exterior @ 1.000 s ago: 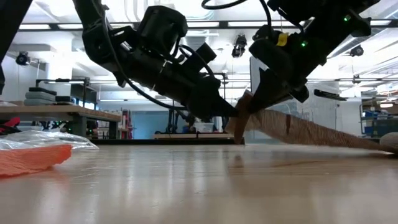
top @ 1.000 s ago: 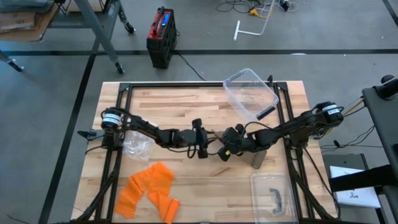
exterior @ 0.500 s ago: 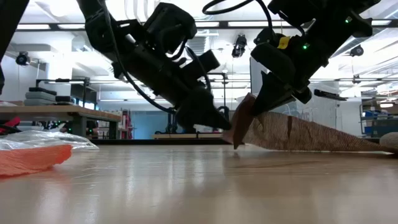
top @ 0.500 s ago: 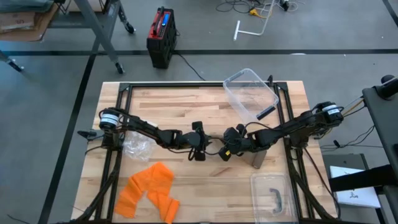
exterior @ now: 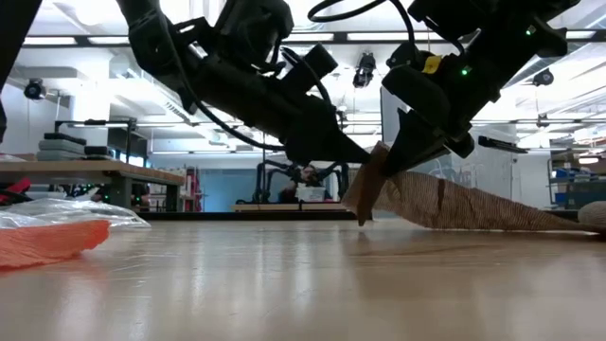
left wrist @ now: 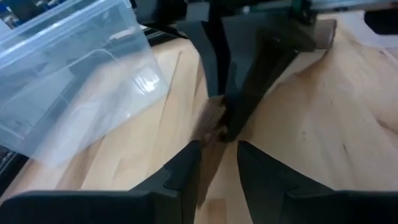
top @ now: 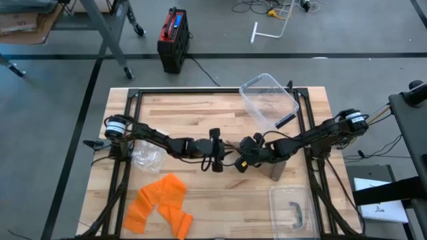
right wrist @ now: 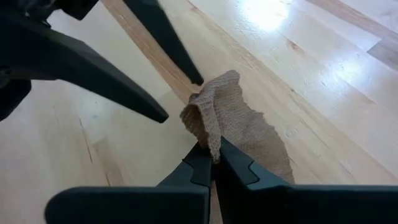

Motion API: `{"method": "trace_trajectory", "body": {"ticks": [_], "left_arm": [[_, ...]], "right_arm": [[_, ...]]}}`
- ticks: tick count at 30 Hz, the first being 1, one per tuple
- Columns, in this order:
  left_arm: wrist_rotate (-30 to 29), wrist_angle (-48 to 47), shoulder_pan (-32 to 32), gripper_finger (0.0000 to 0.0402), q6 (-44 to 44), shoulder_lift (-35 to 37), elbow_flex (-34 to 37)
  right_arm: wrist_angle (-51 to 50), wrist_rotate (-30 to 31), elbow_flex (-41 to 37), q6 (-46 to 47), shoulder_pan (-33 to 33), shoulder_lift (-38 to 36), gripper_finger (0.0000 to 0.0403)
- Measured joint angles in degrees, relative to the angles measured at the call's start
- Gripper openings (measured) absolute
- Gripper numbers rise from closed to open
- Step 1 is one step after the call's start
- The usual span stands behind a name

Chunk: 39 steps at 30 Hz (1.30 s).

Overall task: Roll bandage
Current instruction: Uncoil the brown bandage

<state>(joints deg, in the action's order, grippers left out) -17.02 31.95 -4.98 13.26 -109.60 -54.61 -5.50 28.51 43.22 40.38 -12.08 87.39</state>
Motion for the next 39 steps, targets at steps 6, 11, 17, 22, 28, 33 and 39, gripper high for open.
{"method": "trace_trajectory", "body": {"ticks": [6,11,17,22,28,33,39], "left_arm": [[-0.43,0.68,0.42,0.0098,0.0,-0.02,0.0],[0.51,0.99,0.46,0.0084,1.29,-0.02,0.0],[0.64,0.72,0.46,0.0071,2.28,-0.02,0.0],[-2.03,-0.48,0.49,0.0067,2.36,-0.04,0.0],[0.05,1.33,0.49,0.0073,2.36,-1.26,0.0],[0.15,1.38,0.39,0.0064,2.8,-3.19,-2.05],[0.19,-0.53,0.25,0.0052,2.82,-4.39,-3.85]], "right_arm": [[0.26,0.0,0.0,-0.61,0.0,0.0,0.0003],[0.28,0.0,0.0,-0.59,0.0,0.0,0.0002],[0.31,0.0,0.0,-0.5,0.0,0.0,0.0003],[0.31,0.0,0.0,-0.37,0.0,0.02,0.0003],[0.33,-0.02,0.0,-0.37,0.0,0.02,0.0003],[0.3,-0.02,-0.02,0.14,0.0,0.02,0.0003],[0.24,-0.15,-0.02,0.22,-0.02,0.02,0.0003]]}}
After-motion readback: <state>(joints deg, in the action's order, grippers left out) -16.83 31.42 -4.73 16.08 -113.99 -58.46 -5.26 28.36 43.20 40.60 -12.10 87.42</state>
